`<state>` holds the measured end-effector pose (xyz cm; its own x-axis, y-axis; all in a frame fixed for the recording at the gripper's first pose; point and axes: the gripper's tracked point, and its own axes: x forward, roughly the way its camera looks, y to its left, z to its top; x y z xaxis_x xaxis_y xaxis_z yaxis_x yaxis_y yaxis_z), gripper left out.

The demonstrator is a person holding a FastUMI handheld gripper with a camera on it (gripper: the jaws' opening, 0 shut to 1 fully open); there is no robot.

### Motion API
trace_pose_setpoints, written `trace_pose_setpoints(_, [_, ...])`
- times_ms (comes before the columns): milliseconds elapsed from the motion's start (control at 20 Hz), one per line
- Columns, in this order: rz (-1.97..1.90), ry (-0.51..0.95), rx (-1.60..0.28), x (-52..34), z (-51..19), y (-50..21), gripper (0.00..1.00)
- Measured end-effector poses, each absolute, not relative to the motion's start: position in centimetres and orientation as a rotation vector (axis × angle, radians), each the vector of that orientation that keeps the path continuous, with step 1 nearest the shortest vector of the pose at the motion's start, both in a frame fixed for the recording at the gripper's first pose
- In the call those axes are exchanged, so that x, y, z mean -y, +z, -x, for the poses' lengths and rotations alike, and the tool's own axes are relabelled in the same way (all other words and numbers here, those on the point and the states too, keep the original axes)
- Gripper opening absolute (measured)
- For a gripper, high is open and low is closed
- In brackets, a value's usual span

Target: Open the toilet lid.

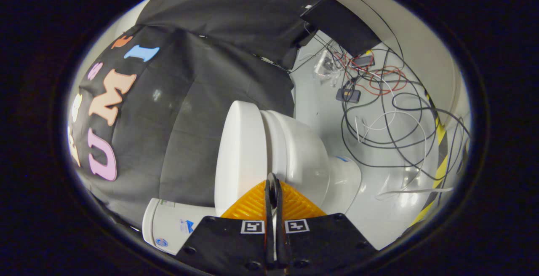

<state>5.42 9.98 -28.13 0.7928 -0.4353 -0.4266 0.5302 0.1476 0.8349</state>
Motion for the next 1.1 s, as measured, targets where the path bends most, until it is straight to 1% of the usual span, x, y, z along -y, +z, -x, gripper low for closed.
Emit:
trace_pose_setpoints(350, [-0.994, -0.621, 0.003, -11.6, -5.8, -19.6, 0.03])
trace_pose_setpoints(550, [-0.831, -0.529, 0.053, -14.6, -7.2, -13.5, 0.03])
trace_pose_setpoints(700, [-0.66, -0.47, 0.037, -17.1, -8.1, -10.2, 0.03])
trace_pose_setpoints(850, [-0.542, -0.415, 0.014, -19.3, -8.9, -8.5, 0.05])
trace_pose_setpoints(1100, [-0.314, -0.255, -0.007, -24.9, -10.9, -4.7, 0.1])
